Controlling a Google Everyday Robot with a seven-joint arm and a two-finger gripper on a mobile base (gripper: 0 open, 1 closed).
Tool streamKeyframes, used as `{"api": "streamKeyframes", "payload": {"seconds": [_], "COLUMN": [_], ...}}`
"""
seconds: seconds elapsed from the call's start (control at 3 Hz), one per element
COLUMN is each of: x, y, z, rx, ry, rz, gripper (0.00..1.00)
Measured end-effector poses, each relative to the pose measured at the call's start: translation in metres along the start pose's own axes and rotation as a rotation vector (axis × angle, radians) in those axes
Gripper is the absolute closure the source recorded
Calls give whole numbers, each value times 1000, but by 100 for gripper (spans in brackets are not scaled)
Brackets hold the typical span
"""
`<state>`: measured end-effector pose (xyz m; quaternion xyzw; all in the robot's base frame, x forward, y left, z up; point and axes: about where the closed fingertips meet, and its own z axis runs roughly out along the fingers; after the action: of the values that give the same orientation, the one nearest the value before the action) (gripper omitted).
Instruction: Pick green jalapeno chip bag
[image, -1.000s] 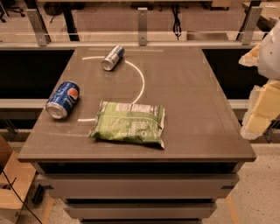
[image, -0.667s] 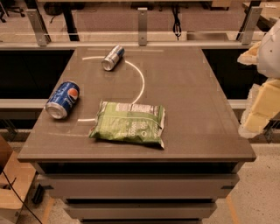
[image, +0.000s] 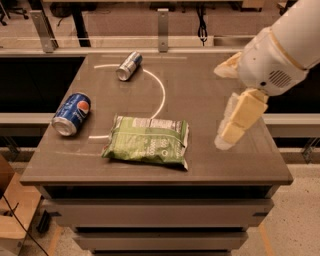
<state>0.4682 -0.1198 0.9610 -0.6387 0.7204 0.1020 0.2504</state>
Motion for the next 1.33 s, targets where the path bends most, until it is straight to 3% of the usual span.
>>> {"api": "streamKeyframes", "payload": {"seconds": [0.67,1.33], "x": [-9,-45], "y": [3,-1], "z": [1,67], "rx": [-13,-121], "ry": [-31,-216], "rz": [3,25], "gripper": [0,0]}}
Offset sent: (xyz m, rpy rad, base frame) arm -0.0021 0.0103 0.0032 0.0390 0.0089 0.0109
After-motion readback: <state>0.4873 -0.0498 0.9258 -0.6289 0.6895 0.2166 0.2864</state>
